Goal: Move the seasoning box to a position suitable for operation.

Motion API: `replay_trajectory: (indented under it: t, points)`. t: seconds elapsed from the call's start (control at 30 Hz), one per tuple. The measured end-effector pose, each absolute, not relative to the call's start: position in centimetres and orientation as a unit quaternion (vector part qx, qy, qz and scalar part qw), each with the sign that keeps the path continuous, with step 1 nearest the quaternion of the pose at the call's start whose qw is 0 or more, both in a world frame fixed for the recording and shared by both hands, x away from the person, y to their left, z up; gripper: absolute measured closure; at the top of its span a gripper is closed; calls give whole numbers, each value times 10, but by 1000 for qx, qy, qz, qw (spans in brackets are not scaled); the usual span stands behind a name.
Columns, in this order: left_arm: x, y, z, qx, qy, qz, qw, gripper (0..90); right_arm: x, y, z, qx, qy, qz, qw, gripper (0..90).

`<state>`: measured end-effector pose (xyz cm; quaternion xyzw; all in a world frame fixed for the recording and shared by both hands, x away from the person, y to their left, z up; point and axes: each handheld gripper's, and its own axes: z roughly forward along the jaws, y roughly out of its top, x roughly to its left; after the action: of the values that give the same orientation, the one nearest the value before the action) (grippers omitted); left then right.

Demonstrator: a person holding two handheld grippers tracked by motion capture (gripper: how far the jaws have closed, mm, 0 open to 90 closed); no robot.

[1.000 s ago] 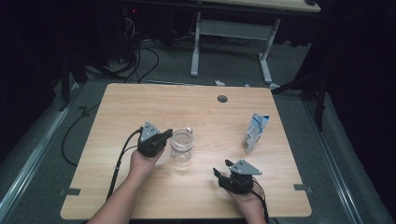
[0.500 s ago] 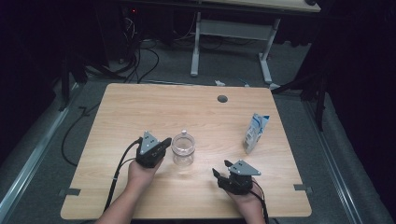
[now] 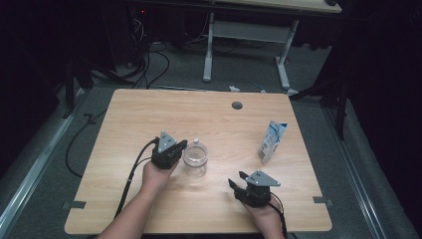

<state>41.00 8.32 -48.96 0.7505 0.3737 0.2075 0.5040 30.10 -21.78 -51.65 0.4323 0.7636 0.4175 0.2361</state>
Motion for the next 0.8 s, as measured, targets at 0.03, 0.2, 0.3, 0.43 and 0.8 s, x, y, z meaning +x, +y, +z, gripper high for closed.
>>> replay_trajectory:
  t: [0.03,0.2,0.3,0.43,0.8]
  points:
    - [407,85,-490,750,375,210,503,900,301,-218,-517,431,766,415,238,491]
    - [395,87,-490,751,370,208,505,900,301,-217,-517,430,767,413,237,474]
    - [386,88,-491,750,368,206,510,900,301,-217,-517,431,766,413,238,470]
    - [375,89,-491,751,366,206,510,900,301,-217,-517,432,765,415,237,468]
    - [343,75,-494,754,349,178,528,900,302,-216,-519,432,767,414,230,479]
